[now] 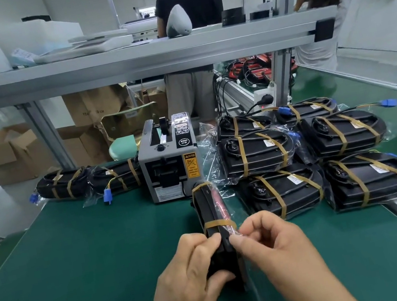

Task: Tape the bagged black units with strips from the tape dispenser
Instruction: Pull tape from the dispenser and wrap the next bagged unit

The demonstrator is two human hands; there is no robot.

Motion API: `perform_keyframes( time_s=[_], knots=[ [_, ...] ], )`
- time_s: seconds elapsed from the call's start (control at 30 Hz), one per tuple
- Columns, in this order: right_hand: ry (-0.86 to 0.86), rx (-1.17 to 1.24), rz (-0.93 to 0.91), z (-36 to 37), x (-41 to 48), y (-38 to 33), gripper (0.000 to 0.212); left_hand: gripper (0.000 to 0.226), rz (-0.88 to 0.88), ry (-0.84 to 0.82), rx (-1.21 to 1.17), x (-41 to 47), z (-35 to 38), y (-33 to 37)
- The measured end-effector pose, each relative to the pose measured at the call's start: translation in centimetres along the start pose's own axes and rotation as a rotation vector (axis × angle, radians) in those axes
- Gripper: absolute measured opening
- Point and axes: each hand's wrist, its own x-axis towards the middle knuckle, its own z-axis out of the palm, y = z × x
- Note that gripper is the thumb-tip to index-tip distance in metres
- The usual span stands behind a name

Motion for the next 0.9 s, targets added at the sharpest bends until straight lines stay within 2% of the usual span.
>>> perform_keyframes(
  time_s=[0.07, 0.2, 0.27, 0.33, 0.4, 0.47, 0.53, 0.6, 0.77, 0.9],
  knots=[
    [-0.041, -0.033, -0.002, -0.3, 0.2, -0.4, 0.021, 0.056, 0.019, 0.005, -0.004, -0.1, 0.1, -0.1],
    [0.137, -0.124, -0.126, 0.3, -0.6, -0.1, 0.019, 0.058, 0.018, 0.003, -0.002, -0.1, 0.4, 0.2],
    [0.173, -0.183, -0.196, 0.6, -1.1, 0.2, 0.02, 0.053, 0.019, -0.004, -0.017, -0.1, 0.3, 0.1],
    [0.187, -0.226, -0.223, 0.5, -1.2, 0.2, 0.019, 0.044, -0.035, -0.007, -0.165, 0.1, -0.2, -0.3],
    [0.201, -0.255, -0.258, 0.5, -1.1, 0.2, 0.021, 0.028, -0.274, 0.061, -0.407, 1.5, -0.9, -1.1],
    [0.222, -0.29, -0.304, 0.7, -1.0, 0.4, 0.024, 0.014, -0.637, 0.223, -0.509, 4.1, -0.7, -3.0],
    [0.253, -0.343, -0.361, 1.0, -1.0, 0.8, 0.028, 0.016, -0.983, 0.321, -0.662, 7.2, 0.1, -5.7],
    [0.288, -0.387, -0.419, 1.4, -0.9, 1.1, 0.033, 0.016, -1.23, 0.333, -0.844, 10.1, 0.8, -8.2],
    [0.345, -0.376, -0.44, 1.6, -0.6, 1.4, 0.038, 0.018, -1.508, 0.323, -1.043, 13.3, 2.7, -11.2],
    [0.352, -0.346, -0.445, 1.8, -0.6, 1.4, 0.038, 0.014, -1.613, 0.337, -1.155, 14.6, 3.3, -11.9]
  ],
)
